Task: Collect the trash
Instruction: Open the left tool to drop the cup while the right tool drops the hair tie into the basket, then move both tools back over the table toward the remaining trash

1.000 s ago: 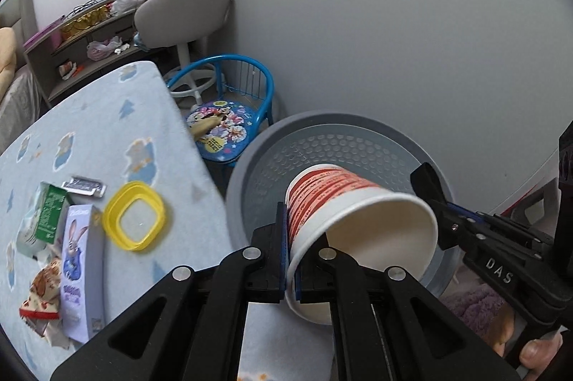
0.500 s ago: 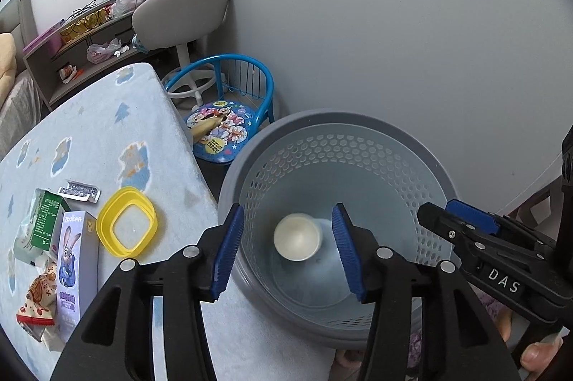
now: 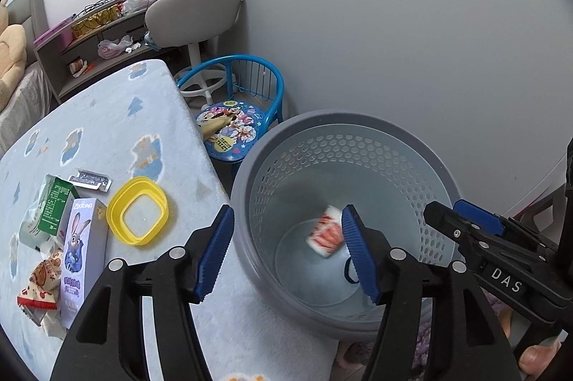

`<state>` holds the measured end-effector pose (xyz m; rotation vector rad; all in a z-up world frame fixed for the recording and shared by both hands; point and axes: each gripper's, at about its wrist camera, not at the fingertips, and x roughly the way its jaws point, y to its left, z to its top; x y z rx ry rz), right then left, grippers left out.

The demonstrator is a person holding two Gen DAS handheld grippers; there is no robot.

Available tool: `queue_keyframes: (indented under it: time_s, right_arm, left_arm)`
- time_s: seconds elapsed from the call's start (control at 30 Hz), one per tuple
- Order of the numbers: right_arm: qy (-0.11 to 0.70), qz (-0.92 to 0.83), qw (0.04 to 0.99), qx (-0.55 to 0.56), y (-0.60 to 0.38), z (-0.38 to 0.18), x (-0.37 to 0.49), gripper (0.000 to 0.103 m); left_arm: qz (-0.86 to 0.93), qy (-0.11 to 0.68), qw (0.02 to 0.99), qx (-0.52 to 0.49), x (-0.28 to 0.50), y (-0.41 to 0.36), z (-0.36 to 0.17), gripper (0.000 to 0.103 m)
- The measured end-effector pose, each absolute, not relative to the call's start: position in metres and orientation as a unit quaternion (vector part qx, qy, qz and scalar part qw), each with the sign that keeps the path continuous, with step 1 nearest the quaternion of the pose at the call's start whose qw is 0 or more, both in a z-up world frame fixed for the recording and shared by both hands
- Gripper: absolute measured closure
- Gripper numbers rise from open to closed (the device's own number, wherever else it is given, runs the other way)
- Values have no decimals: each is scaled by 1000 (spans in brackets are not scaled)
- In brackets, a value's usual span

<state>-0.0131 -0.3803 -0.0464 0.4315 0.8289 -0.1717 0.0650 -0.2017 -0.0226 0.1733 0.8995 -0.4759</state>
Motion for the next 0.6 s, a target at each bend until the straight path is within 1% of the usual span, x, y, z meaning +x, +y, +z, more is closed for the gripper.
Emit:
queue_keyframes:
  time_s: [0.1,0.43,0.5,0.6]
  right_arm:
    - [393,-82,892,209,-379,-45,-15,40]
    - [391,-80,894,205,-372,-43,-20,35]
    - [390,-80,895,200,-368,-43,-22,32]
    - [391,-78,896,196,-361,-44,-22,31]
  left_arm:
    - [-223,429,871,82,63,-199,-22,43]
    - [-212,421,879,76,55,-184,-16,39]
    - [-211,420,880,74,53,-180,-15,39]
    - [-208,415,883,70,49,-171,-14,38]
